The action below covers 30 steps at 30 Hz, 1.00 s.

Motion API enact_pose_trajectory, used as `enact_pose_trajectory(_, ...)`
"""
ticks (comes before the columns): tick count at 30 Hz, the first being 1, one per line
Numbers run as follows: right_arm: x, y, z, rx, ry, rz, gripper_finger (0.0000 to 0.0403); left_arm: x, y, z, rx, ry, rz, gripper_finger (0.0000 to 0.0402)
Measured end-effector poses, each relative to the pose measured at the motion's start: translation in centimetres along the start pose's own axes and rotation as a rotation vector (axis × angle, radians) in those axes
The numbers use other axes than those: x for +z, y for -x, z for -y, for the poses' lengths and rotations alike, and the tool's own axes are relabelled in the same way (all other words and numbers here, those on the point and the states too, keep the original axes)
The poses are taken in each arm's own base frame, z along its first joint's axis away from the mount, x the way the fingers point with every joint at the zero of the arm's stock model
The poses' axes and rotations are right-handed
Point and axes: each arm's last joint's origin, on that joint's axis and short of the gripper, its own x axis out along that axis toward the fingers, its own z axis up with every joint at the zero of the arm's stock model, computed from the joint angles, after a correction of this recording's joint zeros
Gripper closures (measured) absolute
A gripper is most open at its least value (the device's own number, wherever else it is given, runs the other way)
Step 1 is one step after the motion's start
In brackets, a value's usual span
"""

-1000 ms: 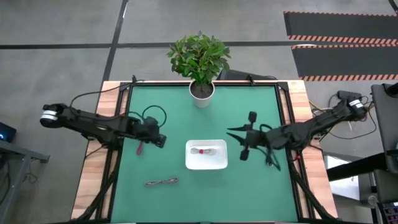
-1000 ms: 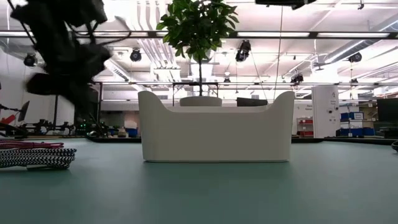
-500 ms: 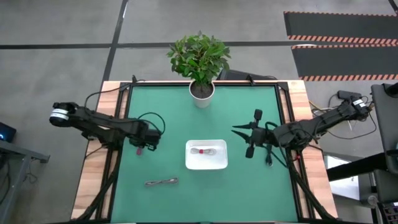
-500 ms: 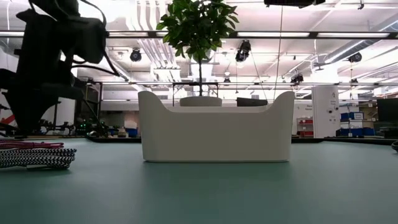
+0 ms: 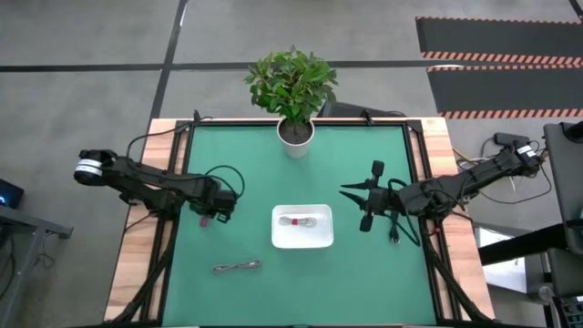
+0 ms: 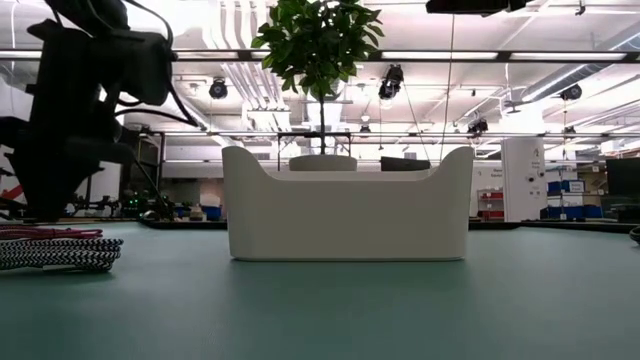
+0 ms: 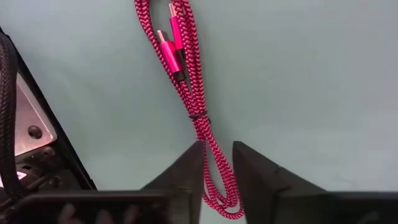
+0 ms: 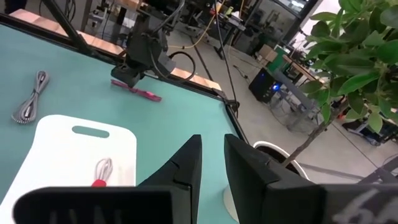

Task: Pick and place USB-C Cables
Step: Put the red charger cable into the white bin

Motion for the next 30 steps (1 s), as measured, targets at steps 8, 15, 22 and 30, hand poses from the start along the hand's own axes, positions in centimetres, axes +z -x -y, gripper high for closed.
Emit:
enact_pose_trajectory(8,-0.1,0.0,0.0,0.004,-0.009,-0.012,0.0344,0.1,-0.4,-0.3,0.028,0.002,0.041,0.0233)
enact_pose_trajectory(15,-0.1,0.0,0.0,0.004,-0.008,-0.012,0.0344,0.3,-0.9,0.0,0.070,-0.001,0.089,0.0227)
enact_pose_trajectory(22,-0.1,0.0,0.0,0.004,-0.009,-0.012,0.0344,0.4,-1.9,0.7,0.120,-0.009,0.076,0.0239)
enact_pose_trajectory(30,-0.1,0.0,0.0,0.003,-0.008,-0.013,0.0344,0.5,-2.7,1.1,0.173,-0.017,0.064,0.0240)
